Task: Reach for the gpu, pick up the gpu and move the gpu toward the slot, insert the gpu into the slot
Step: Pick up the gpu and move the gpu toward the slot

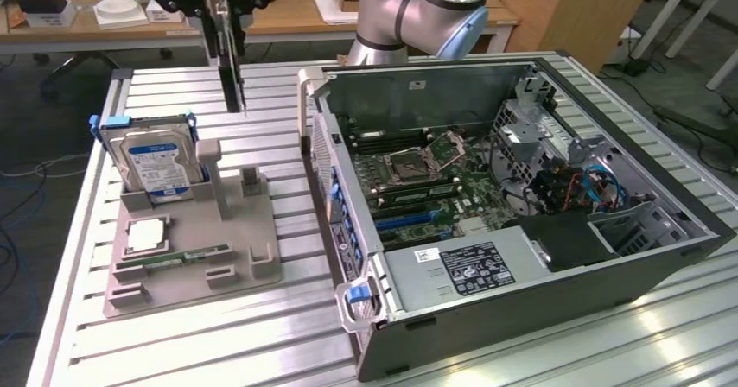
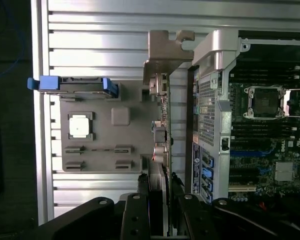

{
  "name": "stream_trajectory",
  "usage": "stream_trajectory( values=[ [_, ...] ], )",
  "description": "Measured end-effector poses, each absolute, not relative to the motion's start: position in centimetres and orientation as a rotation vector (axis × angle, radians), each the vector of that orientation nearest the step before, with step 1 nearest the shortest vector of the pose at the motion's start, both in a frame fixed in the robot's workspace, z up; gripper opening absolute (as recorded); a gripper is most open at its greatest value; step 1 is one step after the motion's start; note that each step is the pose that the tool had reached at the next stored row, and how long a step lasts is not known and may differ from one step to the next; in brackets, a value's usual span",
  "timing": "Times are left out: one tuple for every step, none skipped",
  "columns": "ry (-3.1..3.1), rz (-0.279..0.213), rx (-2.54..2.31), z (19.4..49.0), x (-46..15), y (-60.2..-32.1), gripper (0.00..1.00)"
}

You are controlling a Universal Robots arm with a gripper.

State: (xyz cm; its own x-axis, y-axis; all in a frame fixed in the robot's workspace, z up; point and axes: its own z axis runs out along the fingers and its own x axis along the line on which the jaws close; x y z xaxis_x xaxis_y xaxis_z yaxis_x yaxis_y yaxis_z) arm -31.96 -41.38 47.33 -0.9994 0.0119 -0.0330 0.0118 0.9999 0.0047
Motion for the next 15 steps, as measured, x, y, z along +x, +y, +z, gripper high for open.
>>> stream_trajectory(
  values=[
    [3.108,0.007,0.018,47.3,-32.0,-41.4,0.27],
    [3.108,0.007,0.018,47.3,-31.9,-41.4,0.27],
    [3.109,0.007,0.018,47.3,-31.8,-41.4,0.27],
    [3.109,0.008,0.018,47.3,-31.7,-41.4,0.27],
    [3.109,0.009,0.018,47.3,-31.5,-41.4,0.27],
    [3.109,0.01,0.019,47.3,-31.1,-41.4,0.27],
    [3.109,0.01,0.019,47.3,-30.7,-41.4,0.27],
    [3.108,0.011,0.018,47.3,-30.2,-41.4,0.27],
    [3.108,0.011,0.018,47.3,-29.8,-41.4,0.27],
    [3.108,0.011,0.018,47.3,-29.5,-41.4,0.27],
    [3.109,0.011,0.018,47.3,-29.1,-41.4,0.27],
    [3.109,0.011,0.019,47.3,-28.8,-41.4,0.27],
    [3.109,0.011,0.019,47.3,-28.4,-41.4,0.27],
    [3.109,0.011,0.019,47.3,-28.0,-41.4,0.27],
    [3.109,0.011,0.018,47.3,-27.6,-41.4,0.27]
  ],
)
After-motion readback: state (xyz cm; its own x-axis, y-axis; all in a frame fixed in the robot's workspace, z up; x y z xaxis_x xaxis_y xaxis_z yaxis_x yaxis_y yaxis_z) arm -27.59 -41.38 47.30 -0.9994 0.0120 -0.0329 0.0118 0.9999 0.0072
